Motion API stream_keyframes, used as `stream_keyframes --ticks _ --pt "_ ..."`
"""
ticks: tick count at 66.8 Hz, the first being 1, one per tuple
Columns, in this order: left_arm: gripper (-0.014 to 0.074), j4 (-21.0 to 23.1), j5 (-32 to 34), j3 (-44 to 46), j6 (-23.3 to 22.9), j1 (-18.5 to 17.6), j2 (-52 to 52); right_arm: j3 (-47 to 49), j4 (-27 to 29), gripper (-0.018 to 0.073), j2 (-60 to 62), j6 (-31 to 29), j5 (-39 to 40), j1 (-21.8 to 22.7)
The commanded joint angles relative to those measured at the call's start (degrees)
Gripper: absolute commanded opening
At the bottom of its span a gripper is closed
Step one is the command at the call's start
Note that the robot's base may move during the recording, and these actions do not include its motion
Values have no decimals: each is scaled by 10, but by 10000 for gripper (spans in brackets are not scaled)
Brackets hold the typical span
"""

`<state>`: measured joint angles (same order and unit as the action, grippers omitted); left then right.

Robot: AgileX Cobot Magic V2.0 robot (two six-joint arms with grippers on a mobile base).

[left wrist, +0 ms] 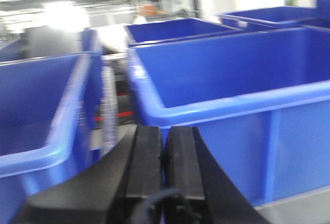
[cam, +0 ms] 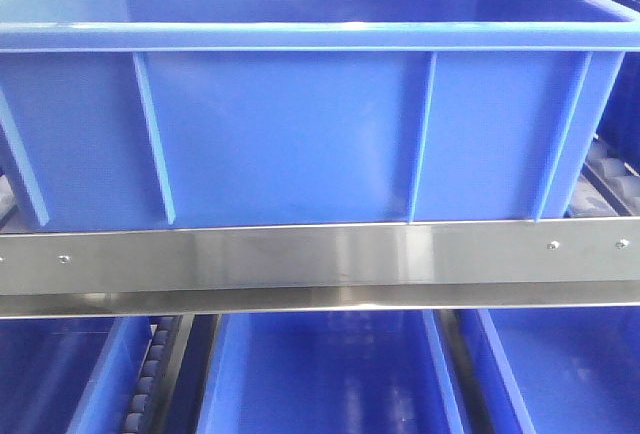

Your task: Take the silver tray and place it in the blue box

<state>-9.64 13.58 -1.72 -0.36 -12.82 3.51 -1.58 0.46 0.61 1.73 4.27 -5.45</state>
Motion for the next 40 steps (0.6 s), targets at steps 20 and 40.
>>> stream_keyframes --ticks 20,40 --pt "-6 69 -56 -10 12 59 -52 10 -1 50 12 -5 44 3" --pt "-6 101 -90 -10 12 66 -52 10 -1 50 12 -5 44 3"
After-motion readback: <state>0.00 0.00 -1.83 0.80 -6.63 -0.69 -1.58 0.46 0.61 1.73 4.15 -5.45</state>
